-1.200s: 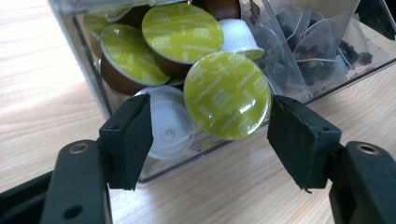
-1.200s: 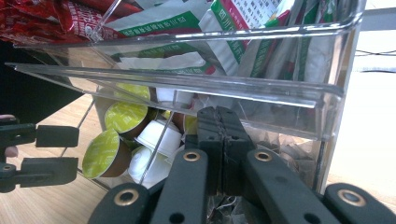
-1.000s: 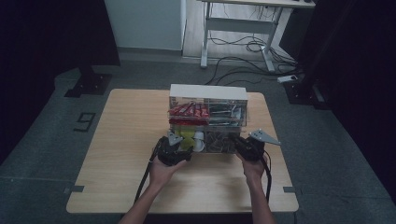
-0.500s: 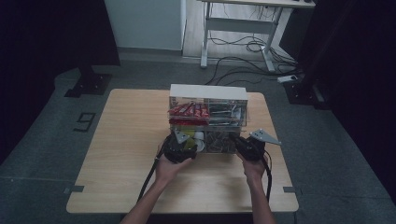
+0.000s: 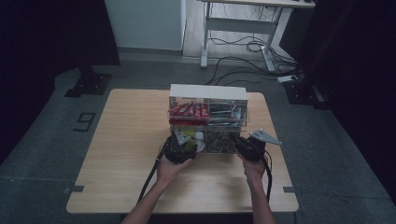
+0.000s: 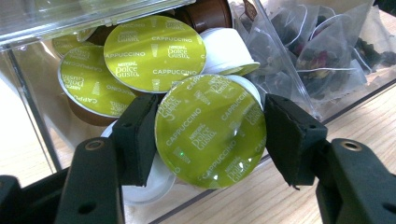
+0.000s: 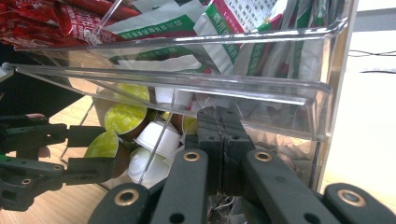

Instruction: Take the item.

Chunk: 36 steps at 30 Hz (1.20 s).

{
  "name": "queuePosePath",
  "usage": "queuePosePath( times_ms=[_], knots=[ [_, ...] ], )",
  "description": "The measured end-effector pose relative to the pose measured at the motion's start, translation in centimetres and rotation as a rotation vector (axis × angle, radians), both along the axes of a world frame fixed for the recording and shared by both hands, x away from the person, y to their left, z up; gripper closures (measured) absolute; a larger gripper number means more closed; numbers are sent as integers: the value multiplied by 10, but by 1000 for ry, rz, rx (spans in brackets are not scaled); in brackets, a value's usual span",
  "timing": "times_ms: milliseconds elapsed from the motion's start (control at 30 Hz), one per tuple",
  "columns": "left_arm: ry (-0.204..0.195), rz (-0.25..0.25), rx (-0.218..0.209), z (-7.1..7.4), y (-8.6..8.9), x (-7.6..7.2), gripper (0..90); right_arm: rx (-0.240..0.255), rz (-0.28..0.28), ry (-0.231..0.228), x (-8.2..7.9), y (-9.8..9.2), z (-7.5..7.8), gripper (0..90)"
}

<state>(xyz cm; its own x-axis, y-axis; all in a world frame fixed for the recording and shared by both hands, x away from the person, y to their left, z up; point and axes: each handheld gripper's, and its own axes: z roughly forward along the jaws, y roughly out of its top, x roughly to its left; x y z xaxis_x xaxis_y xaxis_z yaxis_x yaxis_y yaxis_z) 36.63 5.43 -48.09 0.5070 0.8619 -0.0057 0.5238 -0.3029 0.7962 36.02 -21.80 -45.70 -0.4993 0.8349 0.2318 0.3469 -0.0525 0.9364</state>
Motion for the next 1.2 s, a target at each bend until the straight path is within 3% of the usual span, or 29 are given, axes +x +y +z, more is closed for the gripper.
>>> queuePosePath(
  times_ms=[300, 667, 1200],
  knots=[
    [-11, -13, -36, 8, 5, -7, 384, -1, -1, -1, 0, 0, 0, 886],
    [-36, -28, -47, 20, 10, -16, 385, -1, -3, -1, 0, 0, 0, 886],
    [-46, -31, -66, 25, 19, -21, 385, -4, -4, -1, 0, 0, -1, 886]
  ],
)
